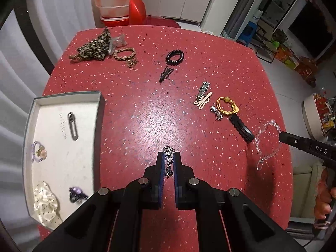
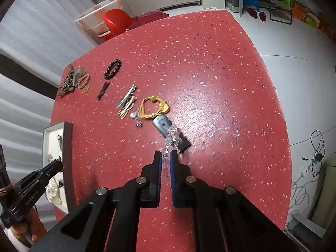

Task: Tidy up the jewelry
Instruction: 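Carry the silver charm and bead bracelet over the white tray with both tools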

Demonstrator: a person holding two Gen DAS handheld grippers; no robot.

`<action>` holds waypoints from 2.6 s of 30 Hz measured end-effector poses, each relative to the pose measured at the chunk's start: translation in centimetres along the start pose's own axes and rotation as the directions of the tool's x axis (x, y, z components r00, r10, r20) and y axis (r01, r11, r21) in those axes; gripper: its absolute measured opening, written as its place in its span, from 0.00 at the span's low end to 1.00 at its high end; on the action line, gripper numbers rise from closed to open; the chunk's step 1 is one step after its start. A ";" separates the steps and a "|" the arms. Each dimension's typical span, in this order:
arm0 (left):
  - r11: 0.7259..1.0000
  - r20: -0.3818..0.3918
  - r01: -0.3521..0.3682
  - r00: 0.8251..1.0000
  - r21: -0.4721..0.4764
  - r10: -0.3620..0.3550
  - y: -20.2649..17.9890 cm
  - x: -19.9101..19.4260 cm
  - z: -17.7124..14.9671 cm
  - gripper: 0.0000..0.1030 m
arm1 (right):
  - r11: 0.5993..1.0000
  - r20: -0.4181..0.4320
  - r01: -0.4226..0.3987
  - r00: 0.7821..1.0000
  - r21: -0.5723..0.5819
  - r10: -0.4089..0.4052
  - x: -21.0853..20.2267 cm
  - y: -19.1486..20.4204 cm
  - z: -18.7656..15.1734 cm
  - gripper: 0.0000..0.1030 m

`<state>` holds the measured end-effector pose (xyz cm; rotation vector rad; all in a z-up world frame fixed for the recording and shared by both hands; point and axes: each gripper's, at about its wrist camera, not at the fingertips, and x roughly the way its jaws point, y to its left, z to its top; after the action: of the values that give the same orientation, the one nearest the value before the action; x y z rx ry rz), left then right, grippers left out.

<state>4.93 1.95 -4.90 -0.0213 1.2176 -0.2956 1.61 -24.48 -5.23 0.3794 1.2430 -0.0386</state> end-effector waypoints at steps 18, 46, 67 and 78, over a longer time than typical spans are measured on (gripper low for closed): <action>0.991 0.067 -0.050 0.996 -0.126 0.059 8.0 -5.4 -2.3 0.09 | 0.984 -0.009 -0.101 0.995 -0.146 0.100 -1.0 11.4 -0.8 0.08; 0.924 0.075 -0.146 0.980 -0.352 0.183 22.1 -7.4 -5.6 0.09 | 0.861 -0.134 -0.280 0.960 -0.425 0.246 3.6 32.2 -1.7 0.08; 0.910 -0.020 -0.200 0.978 -0.363 0.207 24.8 1.5 -5.0 0.09 | 0.863 -0.259 -0.263 0.952 -0.432 0.160 15.3 34.3 -2.6 0.08; 0.901 -0.061 -0.250 0.968 -0.353 0.245 25.2 4.0 -5.5 0.09 | 0.874 -0.254 -0.187 0.964 -0.449 0.076 17.8 33.0 -2.0 0.08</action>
<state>6.50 26.04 -14.89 -0.1801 1.2605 0.1535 13.33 10.17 -13.70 0.0416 1.4023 0.4321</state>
